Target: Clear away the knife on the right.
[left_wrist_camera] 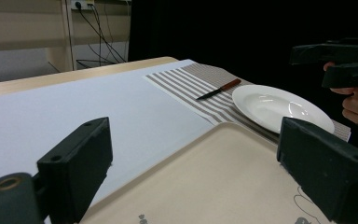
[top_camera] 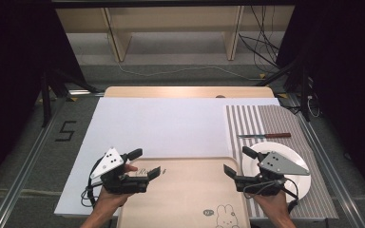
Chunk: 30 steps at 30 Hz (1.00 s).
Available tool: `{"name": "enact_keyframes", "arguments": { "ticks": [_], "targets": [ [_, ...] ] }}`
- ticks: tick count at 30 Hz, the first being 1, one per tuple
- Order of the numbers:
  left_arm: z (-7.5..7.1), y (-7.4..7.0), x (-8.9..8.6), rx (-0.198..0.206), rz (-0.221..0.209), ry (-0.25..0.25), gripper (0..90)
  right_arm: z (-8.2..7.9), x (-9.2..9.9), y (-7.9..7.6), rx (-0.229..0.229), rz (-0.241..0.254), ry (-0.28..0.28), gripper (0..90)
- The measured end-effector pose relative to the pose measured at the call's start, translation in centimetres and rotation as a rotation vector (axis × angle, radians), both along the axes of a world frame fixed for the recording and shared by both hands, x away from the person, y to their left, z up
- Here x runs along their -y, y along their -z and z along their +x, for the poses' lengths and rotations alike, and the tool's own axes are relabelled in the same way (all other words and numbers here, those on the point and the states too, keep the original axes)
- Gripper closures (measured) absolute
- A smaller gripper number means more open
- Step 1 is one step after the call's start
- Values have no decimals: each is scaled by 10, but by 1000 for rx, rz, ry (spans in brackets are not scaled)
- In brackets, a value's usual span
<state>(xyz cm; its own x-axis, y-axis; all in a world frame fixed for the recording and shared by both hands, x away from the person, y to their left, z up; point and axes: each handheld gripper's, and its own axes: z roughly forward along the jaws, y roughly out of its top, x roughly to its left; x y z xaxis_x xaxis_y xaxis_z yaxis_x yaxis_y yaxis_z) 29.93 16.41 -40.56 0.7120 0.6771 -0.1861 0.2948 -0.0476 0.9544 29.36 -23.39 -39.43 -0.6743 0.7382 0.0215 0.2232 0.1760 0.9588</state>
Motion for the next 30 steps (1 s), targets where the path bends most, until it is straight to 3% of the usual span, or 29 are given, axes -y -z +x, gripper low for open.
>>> {"name": "enact_keyframes", "arguments": {
  "ticks": [9, 15, 19, 20, 23, 25, 26, 27, 28, 30],
  "targets": [
    [0, 0, 0, 1, 0, 0, 103, 2, 5, -3, 8, -1, 18, 163],
    [0, 0, 0, -1, -1, 1, 103, 4, 6, -6, 26, -29, 26, 163],
    [1, 0, 0, -2, -1, 0, 103, 8, 4, -14, 58, -85, 6, 166],
    [1, 0, 0, -3, -2, 0, 103, 9, 1, -18, 83, -127, 2, 167],
    [1, 0, 0, -5, -4, -1, 103, 12, -1, -21, 91, -154, -4, 175],
    [1, 0, 0, -5, -4, -3, 103, 17, -2, -22, 44, -167, -24, 173],
    [1, 0, -1, -4, -6, -3, 103, 21, -3, -22, 34, -207, -25, 175],
    [1, 0, -1, -4, -6, -3, 103, 21, -3, -22, 34, -207, -25, 175],
    [1, 0, -1, -7, -5, -4, 103, 27, -4, -20, 27, -262, -24, 175],
    [1, 1, -1, -8, -5, -5, 103, 30, -3, -20, 16, -275, -25, 176]
  ]
}}
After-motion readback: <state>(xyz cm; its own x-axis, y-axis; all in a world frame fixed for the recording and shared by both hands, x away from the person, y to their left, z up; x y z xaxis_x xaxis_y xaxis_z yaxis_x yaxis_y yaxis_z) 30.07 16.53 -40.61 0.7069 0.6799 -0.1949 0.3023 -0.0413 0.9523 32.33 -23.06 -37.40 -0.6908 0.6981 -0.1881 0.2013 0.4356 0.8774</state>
